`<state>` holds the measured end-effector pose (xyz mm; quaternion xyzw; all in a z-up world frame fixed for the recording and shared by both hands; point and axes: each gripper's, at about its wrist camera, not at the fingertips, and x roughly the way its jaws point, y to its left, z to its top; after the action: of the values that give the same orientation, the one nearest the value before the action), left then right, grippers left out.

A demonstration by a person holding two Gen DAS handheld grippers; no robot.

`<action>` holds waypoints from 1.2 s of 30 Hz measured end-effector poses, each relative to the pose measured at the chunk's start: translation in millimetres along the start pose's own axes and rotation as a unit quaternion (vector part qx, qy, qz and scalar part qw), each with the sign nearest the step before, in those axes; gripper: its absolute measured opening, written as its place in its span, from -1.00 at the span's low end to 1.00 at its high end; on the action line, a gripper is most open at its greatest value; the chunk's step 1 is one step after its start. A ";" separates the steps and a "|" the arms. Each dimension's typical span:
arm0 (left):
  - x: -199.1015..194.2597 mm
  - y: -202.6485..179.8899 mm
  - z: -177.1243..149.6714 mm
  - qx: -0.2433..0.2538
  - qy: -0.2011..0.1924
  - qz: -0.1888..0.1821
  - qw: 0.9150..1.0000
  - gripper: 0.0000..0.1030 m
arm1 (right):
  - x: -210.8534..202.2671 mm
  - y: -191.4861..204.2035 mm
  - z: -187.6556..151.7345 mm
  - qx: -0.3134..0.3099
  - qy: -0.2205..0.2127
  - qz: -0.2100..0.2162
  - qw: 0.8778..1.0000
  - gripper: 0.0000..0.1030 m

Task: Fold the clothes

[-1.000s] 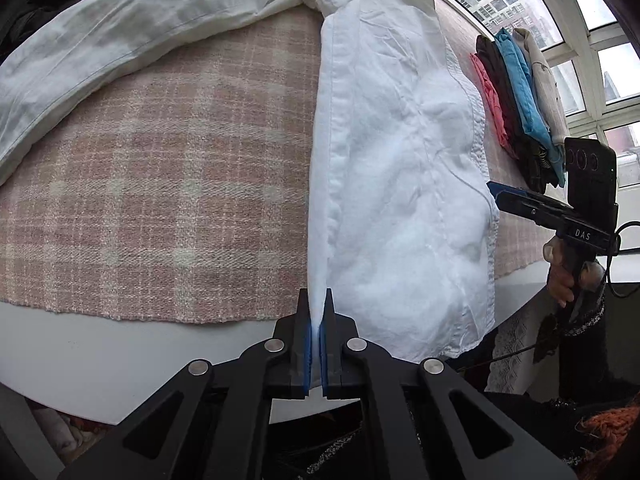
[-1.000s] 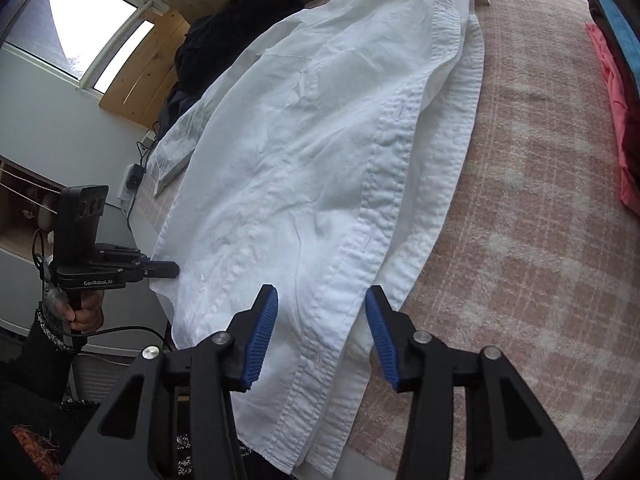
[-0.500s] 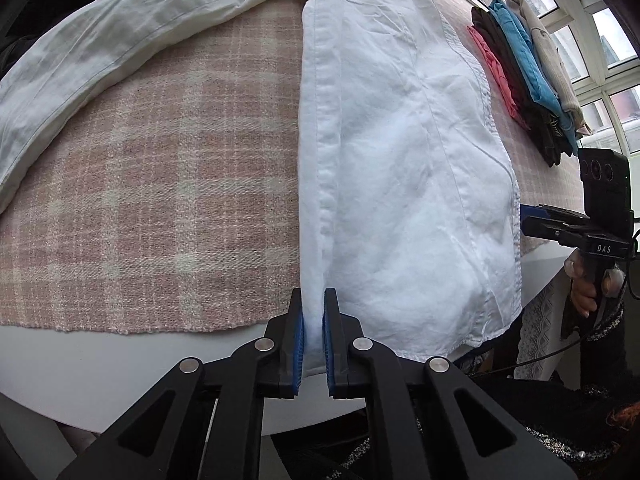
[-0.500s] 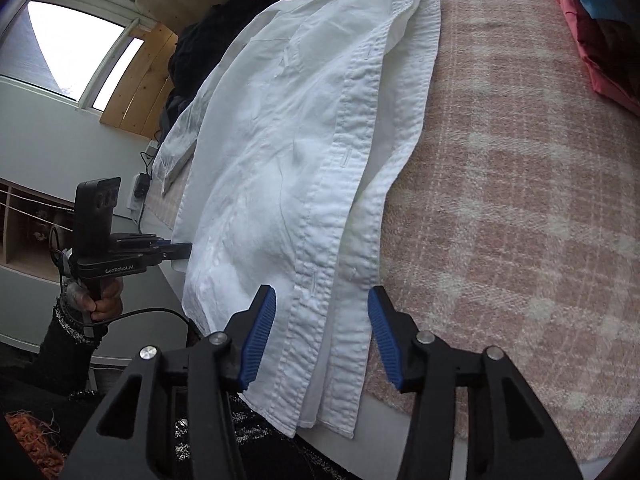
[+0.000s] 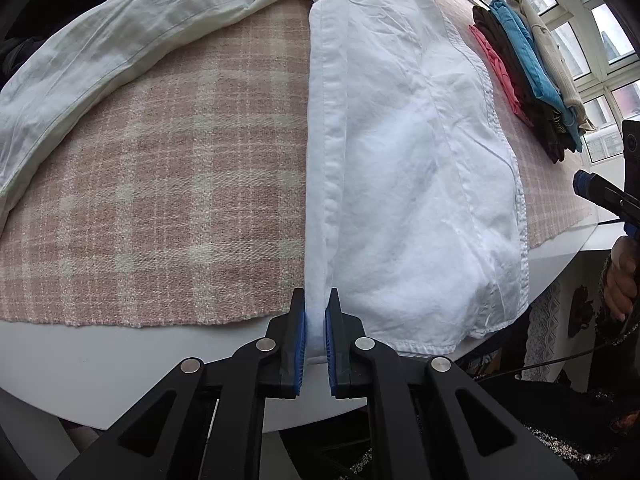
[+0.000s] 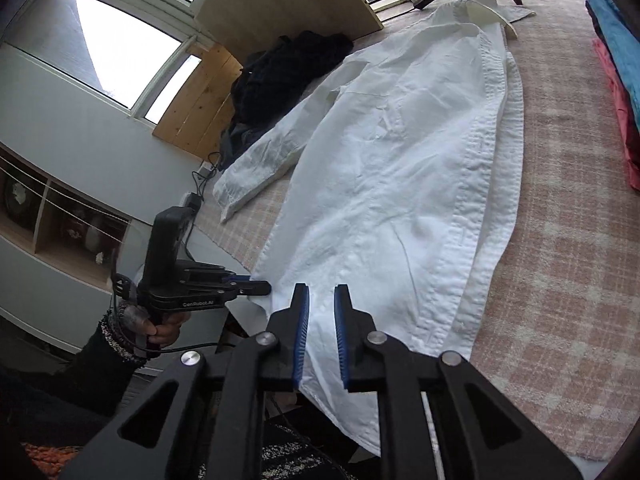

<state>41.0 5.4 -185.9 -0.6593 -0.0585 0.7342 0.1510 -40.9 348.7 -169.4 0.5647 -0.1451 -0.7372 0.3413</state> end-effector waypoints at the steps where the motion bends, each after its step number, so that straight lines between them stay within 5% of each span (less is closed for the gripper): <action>1: -5.4 -2.2 -4.3 0.005 -0.007 0.010 1.000 -0.82 | 0.5 0.2 -1.3 -0.003 0.001 -0.012 1.000 -0.33; 7: -35.2 -37.4 -28.9 0.058 -0.031 0.038 0.997 -0.62 | 19.6 -36.8 -31.3 0.058 0.050 -0.009 0.997 -0.28; 9: -39.9 -67.3 -29.7 0.094 -0.036 0.036 0.994 -0.57 | 20.1 -35.2 -34.6 0.056 0.041 0.001 0.998 -0.47; 11: -41.9 -92.6 -27.0 0.125 -0.044 0.005 0.991 -0.40 | 15.9 -29.1 -34.8 0.043 0.026 0.012 0.999 -0.77; 15: -14.0 -164.1 -7.2 0.186 -0.036 -0.075 0.979 -0.13 | 12.3 -25.7 -28.0 0.042 0.028 0.041 0.998 -0.82; 18: 10.4 -204.2 -5.1 0.219 -0.032 -0.063 0.973 -0.09 | 9.4 -26.5 -22.2 0.055 0.025 0.065 0.996 -0.85; 21: 25.9 -207.9 1.0 0.198 -0.027 -0.065 0.978 -0.06 | 7.4 -26.3 -16.5 0.063 0.021 0.090 0.994 -0.87; 24: 35.7 -201.1 8.7 0.157 -0.031 -0.071 0.985 -0.31 | 12.7 -21.0 -11.7 0.063 0.025 0.105 0.992 -0.87; 25: 37.3 -196.4 11.3 0.141 -0.032 -0.076 0.987 -0.77 | 15.7 -18.0 -10.9 0.060 0.030 0.109 0.992 -0.87; 26: 36.2 -189.7 13.4 0.127 -0.033 -0.083 0.988 -0.97 | 18.7 -14.9 -10.2 0.058 0.034 0.113 0.991 -0.87; 31: 7.9 -161.7 11.4 0.097 -0.061 -0.084 0.990 -1.00 | 19.2 -10.1 -0.8 0.056 0.045 0.164 0.984 -0.87; 35: -7.8 -151.1 10.7 0.079 -0.071 -0.087 0.991 -0.92 | 8.9 -21.8 12.2 0.057 0.038 0.130 0.989 -0.83; 36: -7.5 -153.9 11.2 0.084 -0.070 -0.085 0.990 -0.88 | 7.2 -29.0 15.2 0.067 0.038 0.110 0.991 -0.64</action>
<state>52.8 150.3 -133.4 -0.5840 -0.0631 0.7653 0.2633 -65.9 362.3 -187.2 0.5944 -0.2424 -0.6621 0.3868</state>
